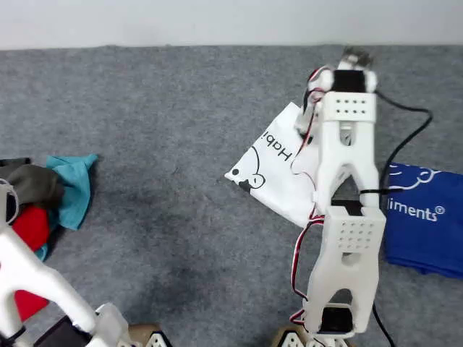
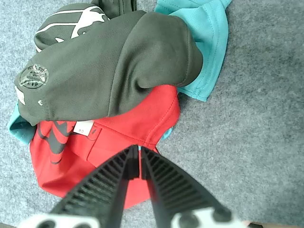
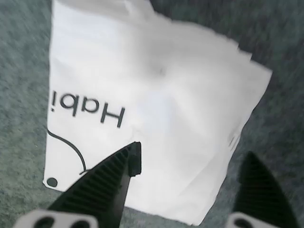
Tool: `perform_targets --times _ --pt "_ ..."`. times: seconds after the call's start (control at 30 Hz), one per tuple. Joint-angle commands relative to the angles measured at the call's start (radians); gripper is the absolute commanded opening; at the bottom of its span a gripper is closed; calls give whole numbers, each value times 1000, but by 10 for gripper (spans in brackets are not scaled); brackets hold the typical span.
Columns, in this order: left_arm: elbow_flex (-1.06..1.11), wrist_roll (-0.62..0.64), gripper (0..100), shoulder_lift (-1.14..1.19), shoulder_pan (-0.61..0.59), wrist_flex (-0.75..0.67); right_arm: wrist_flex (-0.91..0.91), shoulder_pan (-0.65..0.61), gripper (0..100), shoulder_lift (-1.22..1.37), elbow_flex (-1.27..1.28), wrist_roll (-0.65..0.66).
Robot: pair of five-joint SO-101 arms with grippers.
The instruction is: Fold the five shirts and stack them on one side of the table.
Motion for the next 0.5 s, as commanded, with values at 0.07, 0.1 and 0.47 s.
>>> perform_targets --times 0.07,0.1,0.47 --pt "-5 -6 14 -26 0 18 12 -36 513 -18 11 -109" --pt "-5 -6 14 -26 0 18 -5 -39 520 -2 11 -117" --pt "-5 -6 14 -28 -3 20 -159 -53 519 134 11 -176"
